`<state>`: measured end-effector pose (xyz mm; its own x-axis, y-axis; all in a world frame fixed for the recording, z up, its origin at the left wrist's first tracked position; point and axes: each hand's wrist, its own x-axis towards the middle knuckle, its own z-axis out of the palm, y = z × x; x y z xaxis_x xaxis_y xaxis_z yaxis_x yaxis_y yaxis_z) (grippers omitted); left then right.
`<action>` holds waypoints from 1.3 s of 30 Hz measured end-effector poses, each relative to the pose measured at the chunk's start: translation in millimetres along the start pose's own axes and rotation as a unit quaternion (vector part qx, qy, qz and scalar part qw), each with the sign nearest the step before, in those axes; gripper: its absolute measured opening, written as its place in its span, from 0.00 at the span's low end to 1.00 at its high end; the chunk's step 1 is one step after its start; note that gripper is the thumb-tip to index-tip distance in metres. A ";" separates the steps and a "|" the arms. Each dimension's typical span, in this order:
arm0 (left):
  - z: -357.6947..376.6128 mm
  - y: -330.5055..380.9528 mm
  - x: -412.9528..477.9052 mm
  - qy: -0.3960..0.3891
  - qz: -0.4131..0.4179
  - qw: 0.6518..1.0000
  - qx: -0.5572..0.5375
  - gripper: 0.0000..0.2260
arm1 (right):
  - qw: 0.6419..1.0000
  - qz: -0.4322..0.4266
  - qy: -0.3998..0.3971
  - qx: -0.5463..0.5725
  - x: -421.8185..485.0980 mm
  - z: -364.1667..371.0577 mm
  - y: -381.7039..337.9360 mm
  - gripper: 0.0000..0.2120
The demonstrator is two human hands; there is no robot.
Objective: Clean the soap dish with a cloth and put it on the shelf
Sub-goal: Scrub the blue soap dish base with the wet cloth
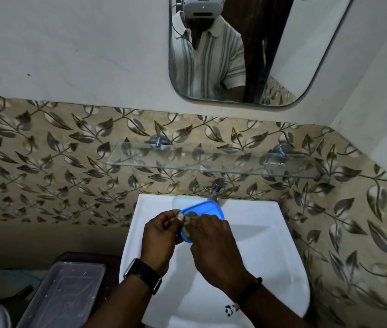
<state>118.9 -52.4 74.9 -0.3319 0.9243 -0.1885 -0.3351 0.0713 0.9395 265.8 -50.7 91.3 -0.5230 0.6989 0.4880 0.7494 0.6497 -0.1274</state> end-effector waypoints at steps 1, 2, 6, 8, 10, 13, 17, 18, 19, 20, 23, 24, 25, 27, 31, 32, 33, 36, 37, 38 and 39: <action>0.4 0.6 -1.2 -0.014 -0.001 1.000 0.008 0.07 | 1.000 -0.012 -0.009 0.005 3.4 -4.0 1.7 0.16; 0.3 1.4 -2.5 -0.027 0.000 1.000 0.016 0.06 | 1.000 -0.019 -0.024 -0.003 7.8 -8.4 5.6 0.15; -7.0 6.2 -3.1 -0.020 0.017 0.999 0.022 0.06 | 0.996 0.017 -0.021 -0.084 12.2 -9.8 38.6 0.18; -11.0 5.7 -1.9 -0.009 0.024 0.999 0.030 0.05 | 0.992 0.112 0.039 -0.042 7.7 -6.9 50.3 0.15; -12.3 4.0 -3.2 -0.010 0.027 0.999 0.043 0.05 | 0.978 0.175 0.094 0.070 8.4 -7.3 52.1 0.16; -8.2 3.4 -7.4 -0.033 0.051 0.994 0.089 0.06 | 0.979 0.086 0.082 0.166 17.4 -13.9 39.5 0.14; -11.7 5.2 -10.9 -0.067 0.105 0.978 0.168 0.08 | 0.986 -0.073 -0.026 0.151 16.4 -10.5 37.5 0.15; -14.1 5.7 -11.4 -0.069 0.117 0.973 0.184 0.08 | 0.987 -0.072 -0.023 0.143 16.8 -9.4 43.0 0.15; -16.1 6.2 -12.6 -0.070 0.130 0.968 0.201 0.07 | 0.989 -0.059 -0.014 0.134 16.8 -9.1 47.1 0.15; -16.1 6.8 -14.1 -0.069 0.140 0.965 0.212 0.07 | 0.990 -0.038 -0.003 0.136 16.9 -9.5 49.6 0.15; -10.9 11.0 -20.5 -0.054 0.161 0.964 0.204 0.06 | 0.981 0.019 0.051 0.189 15.0 -9.9 45.4 0.14; -8.7 13.2 -22.7 -0.048 0.170 0.964 0.196 0.06 | 0.980 0.033 0.076 0.183 14.1 -8.8 41.6 0.13; -8.0 15.3 -24.9 -0.046 0.179 0.964 0.189 0.08 | 0.979 0.053 0.101 0.172 12.8 -7.2 38.2 0.13; -10.1 17.1 -25.2 -0.044 0.189 0.966 0.170 0.12 | 0.962 0.118 0.160 0.187 12.7 -4.6 36.9 0.12; -12.1 16.1 -26.2 -0.015 0.207 0.966 0.152 0.11 | 0.914 0.228 0.181 0.282 18.0 -10.3 35.1 0.09; -10.2 16.3 -28.3 -0.005 0.209 0.968 0.136 0.11 | 0.895 0.265 0.179 0.313 19.1 -7.8 35.2 0.08; -7.7 16.8 -31.3 0.005 0.213 0.969 0.123 0.10 | 0.867 0.305 0.176 0.352 20.4 -5.1 33.8 0.07; 0.3 14.8 -37.9 0.044 0.233 0.966 0.104 0.10 | 0.755 0.412 0.186 0.475 28.1 1.0 19.7 0.09; 2.4 12.1 -39.3 0.054 0.239 0.965 0.100 0.11 | 0.699 0.444 0.186 0.528 30.4 1.5 12.3 0.10; 5.3 9.3 -41.3 0.061 0.246 0.963 0.092 0.12 | 0.635 0.472 0.180 0.585 32.2 1.5 4.5 0.10; 8.6 7.6 -44.0 0.065 0.255 0.961 0.085 0.12 | 0.579 0.490 0.164 0.630 33.9 -0.1 -3.1 0.09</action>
<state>138.5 -89.2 92.8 -0.5253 0.8020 0.2844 0.0443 -0.3080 0.9504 245.7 -29.1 108.3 0.1638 0.9566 -0.2408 -0.3794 -0.1643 -0.9105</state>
